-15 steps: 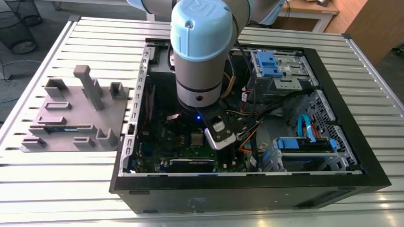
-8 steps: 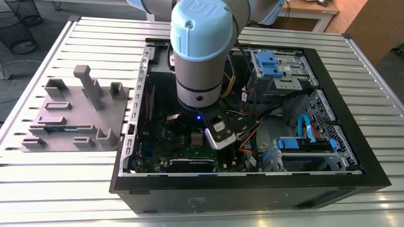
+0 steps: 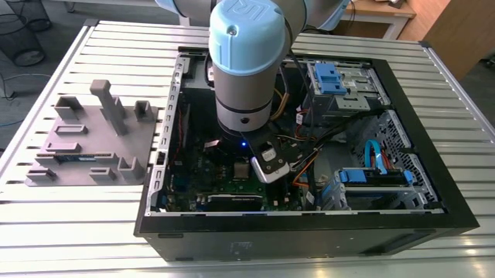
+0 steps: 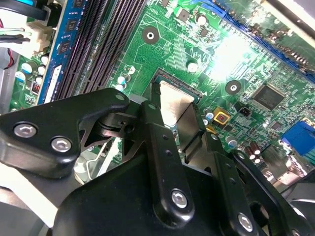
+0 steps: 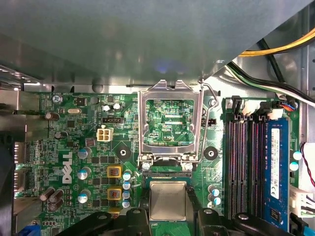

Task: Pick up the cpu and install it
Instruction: 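Place the cpu into insertion slot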

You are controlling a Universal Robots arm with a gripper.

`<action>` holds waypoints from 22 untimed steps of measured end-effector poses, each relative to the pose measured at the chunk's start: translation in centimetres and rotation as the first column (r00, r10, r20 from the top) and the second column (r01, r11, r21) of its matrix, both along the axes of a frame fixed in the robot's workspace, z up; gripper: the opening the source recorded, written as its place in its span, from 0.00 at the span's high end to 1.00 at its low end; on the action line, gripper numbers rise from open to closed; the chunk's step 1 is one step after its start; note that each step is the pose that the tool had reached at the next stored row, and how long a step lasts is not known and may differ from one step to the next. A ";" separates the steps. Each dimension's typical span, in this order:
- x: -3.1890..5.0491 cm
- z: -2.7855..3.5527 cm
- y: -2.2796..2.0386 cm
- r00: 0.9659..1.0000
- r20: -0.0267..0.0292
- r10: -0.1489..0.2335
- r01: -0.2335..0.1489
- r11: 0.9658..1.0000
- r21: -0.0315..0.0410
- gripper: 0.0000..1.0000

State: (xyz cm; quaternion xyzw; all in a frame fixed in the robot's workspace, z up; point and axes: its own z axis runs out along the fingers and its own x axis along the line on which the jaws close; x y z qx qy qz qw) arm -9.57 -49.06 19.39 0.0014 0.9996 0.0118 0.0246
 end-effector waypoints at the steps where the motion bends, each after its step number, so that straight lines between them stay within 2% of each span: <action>1: -0.02 0.00 -0.03 1.000 0.000 0.001 -0.001 1.000 0.000 0.62; 9: -0.17 0.00 -0.18 1.000 0.000 0.020 -0.020 1.000 0.000 0.62; 11: -0.18 0.00 -0.19 1.000 0.000 0.027 -0.027 1.000 0.003 0.62; 14: -0.17 -0.01 -0.20 1.000 0.000 0.029 -0.029 1.000 0.010 0.62; 22: -0.04 -0.04 -0.37 1.000 0.000 0.023 -0.023 1.000 0.010 0.62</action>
